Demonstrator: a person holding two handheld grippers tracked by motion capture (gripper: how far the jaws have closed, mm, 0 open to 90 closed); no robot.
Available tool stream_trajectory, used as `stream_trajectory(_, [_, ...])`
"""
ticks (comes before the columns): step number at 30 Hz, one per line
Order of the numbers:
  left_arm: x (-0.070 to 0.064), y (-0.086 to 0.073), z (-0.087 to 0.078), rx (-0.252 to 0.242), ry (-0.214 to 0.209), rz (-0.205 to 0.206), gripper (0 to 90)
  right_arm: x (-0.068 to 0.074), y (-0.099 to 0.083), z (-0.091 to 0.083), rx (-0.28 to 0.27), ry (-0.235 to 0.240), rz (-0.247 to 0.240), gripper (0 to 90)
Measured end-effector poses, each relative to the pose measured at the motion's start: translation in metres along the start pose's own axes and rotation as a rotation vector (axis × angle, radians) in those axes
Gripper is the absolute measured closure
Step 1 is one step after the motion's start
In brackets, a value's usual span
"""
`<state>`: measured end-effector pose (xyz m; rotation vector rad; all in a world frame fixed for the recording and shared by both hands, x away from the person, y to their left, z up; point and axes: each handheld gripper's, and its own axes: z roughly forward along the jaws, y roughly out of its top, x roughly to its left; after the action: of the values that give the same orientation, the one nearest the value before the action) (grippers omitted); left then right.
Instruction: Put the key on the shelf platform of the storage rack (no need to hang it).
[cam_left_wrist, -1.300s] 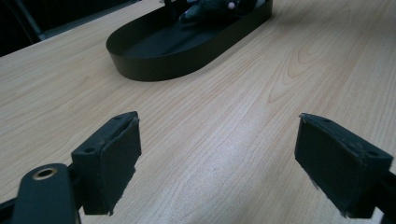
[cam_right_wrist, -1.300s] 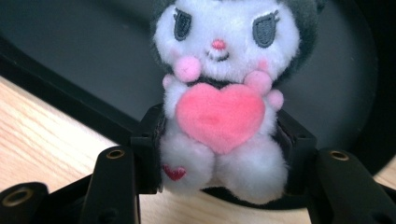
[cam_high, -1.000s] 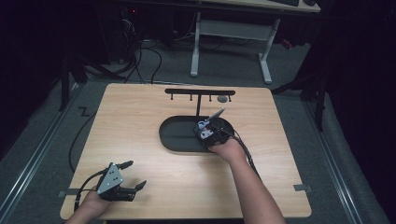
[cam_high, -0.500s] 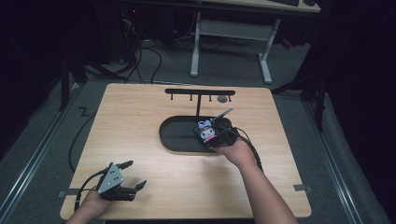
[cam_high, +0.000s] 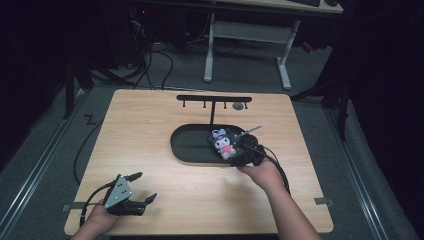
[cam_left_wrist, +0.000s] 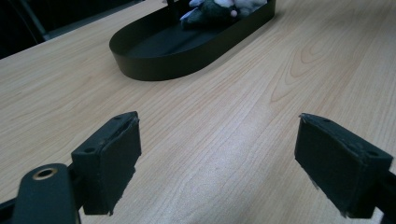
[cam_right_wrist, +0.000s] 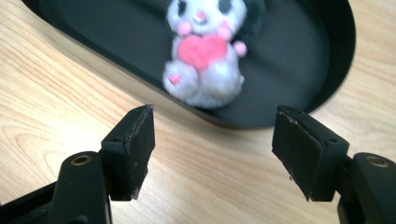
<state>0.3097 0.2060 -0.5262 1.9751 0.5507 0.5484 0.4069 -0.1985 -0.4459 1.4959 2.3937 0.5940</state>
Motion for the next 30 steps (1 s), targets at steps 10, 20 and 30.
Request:
stream_trajectory(10, [0.0,0.0,0.0,0.003,0.004,0.0,15.5,-0.009,-0.04,-0.012,-0.134,-0.05,-0.014,28.0])
stream_trajectory(20, [-0.001,0.0,0.0,0.001,0.008,0.002,15.5,-0.007,-0.095,-0.008,-0.349,-0.078,0.027,23.5])
stream_trajectory(30, [-0.001,0.001,0.002,0.013,0.001,0.009,15.5,0.006,-0.143,-0.003,-0.436,-0.109,0.052,17.3])
